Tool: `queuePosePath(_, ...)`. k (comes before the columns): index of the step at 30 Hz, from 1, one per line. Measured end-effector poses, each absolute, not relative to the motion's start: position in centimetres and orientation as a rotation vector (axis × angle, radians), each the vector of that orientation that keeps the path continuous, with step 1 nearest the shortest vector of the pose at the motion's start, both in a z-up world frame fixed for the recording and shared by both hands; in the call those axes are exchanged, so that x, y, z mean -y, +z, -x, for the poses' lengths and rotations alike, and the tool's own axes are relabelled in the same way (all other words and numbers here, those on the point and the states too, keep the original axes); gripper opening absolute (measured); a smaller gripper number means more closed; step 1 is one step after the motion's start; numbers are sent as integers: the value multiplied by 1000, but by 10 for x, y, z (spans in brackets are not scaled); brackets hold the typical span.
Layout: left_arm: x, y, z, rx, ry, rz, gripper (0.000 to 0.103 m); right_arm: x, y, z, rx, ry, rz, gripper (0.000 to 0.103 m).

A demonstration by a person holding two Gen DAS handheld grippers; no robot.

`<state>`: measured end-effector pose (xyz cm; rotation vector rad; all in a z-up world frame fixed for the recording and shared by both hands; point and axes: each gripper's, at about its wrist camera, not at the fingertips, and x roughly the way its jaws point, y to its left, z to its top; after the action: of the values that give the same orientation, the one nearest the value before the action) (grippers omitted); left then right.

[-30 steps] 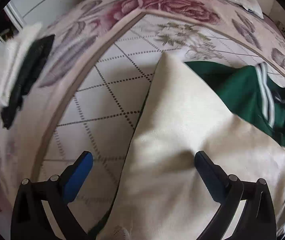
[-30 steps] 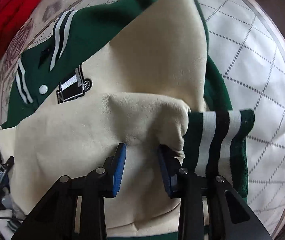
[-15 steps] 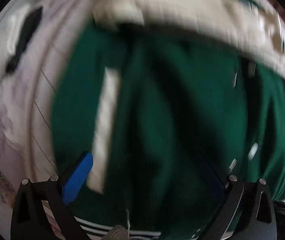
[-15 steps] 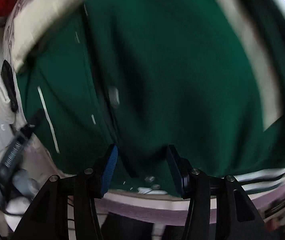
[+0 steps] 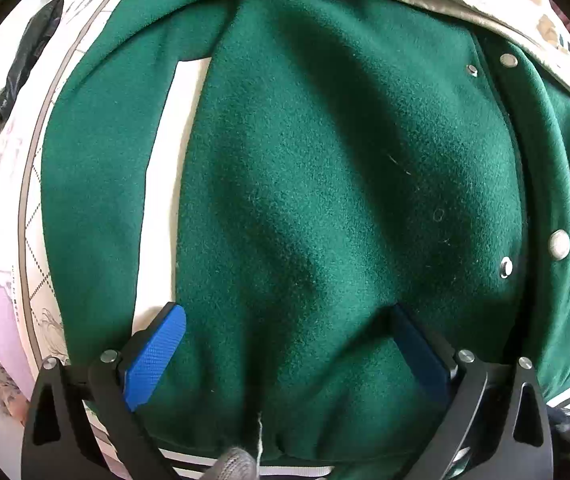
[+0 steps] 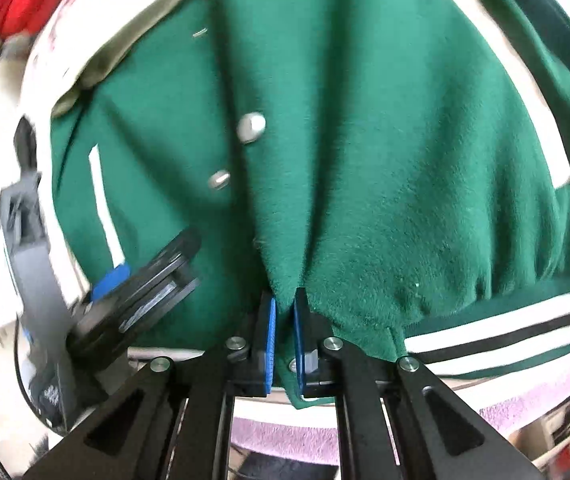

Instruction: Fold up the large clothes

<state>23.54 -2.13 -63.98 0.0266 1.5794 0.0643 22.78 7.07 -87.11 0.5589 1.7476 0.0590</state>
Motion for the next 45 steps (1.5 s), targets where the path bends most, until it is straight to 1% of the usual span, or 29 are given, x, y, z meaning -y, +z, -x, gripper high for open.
queuePosePath(1,20,-639,-235,-1578,66,-28,103,-74,-874,-227,-1770,86,-528,10)
queuePosePath(2,18,-638,-234,-1580,66,-26,103,-80,-882,-227,-1802,104,-502,16)
queuePosePath(3,16,-634,-234,-1581,74,-18,103,-82,-889,-229,-1840,121,-513,18)
queuePosePath(5,15,-613,-234,-1540,89,18,103,-71,-892,-235,-1892,127,-639,20)
queuePosePath(6,14,-601,-235,-1511,94,31,103,-60,-886,-238,-1882,125,-678,24)
queuePosePath(8,18,-571,-241,-1438,105,61,103,-36,-862,-238,-1823,76,-699,50)
queuePosePath(9,23,-559,-245,-1410,106,69,103,-20,-846,-236,-1782,31,-697,54)
queuePosePath(10,32,-547,-250,-1383,110,69,103,-3,-831,-234,-1741,-21,-696,55)
queuePosePath(13,62,-520,-271,-1303,114,52,103,46,-800,-246,-1673,-134,-644,55)
queuePosePath(16,112,-522,-308,-1280,117,24,103,91,-793,-295,-1650,-182,-531,55)
queuePosePath(18,143,-544,-329,-1290,143,-23,103,130,-794,-322,-1630,-182,-432,55)
queuePosePath(20,163,-568,-351,-1308,179,-67,103,149,-803,-355,-1618,-139,-350,55)
queuePosePath(23,178,-613,-373,-1385,234,-120,103,173,-833,-406,-1654,-53,-198,55)
queuePosePath(25,178,-628,-383,-1419,269,-124,103,174,-859,-434,-1695,32,-120,55)
queuePosePath(26,175,-633,-384,-1423,282,-112,103,173,-870,-446,-1702,77,-100,52)
queuePosePath(27,173,-636,-385,-1422,291,-100,103,175,-876,-454,-1684,126,-101,46)
queuePosePath(28,169,-637,-385,-1419,297,-80,103,179,-878,-459,-1654,163,-126,33)
queuePosePath(29,166,-638,-385,-1418,303,-64,103,193,-878,-460,-1629,210,-260,28)
queuePosePath(30,165,-639,-385,-1419,307,-56,103,209,-879,-459,-1610,235,-420,25)
queuePosePath(32,162,-641,-386,-1417,326,-36,103,245,-889,-445,-1556,224,-734,16)
queuePosePath(33,162,-642,-385,-1417,330,-37,103,263,-898,-434,-1542,188,-874,14)
queuePosePath(34,161,-644,-385,-1420,333,-39,103,286,-913,-418,-1536,119,-1036,5)
queuePosePath(36,159,-642,-384,-1424,337,-29,103,307,-934,-405,-1517,84,-1249,5)
queuePosePath(37,159,-642,-385,-1426,339,-35,103,310,-932,-404,-1535,82,-1259,7)
queuePosePath(38,160,-642,-385,-1423,340,-48,103,309,-925,-407,-1554,77,-1206,9)
queuePosePath(41,164,-642,-386,-1411,334,-89,103,284,-882,-429,-1629,69,-799,33)
queuePosePath(42,167,-641,-385,-1409,332,-92,103,274,-874,-435,-1636,101,-680,35)
queuePosePath(44,164,-642,-384,-1412,323,-76,103,266,-866,-445,-1629,94,-409,25)
queuePosePath(45,164,-641,-385,-1415,323,-68,103,266,-867,-445,-1636,90,-340,25)
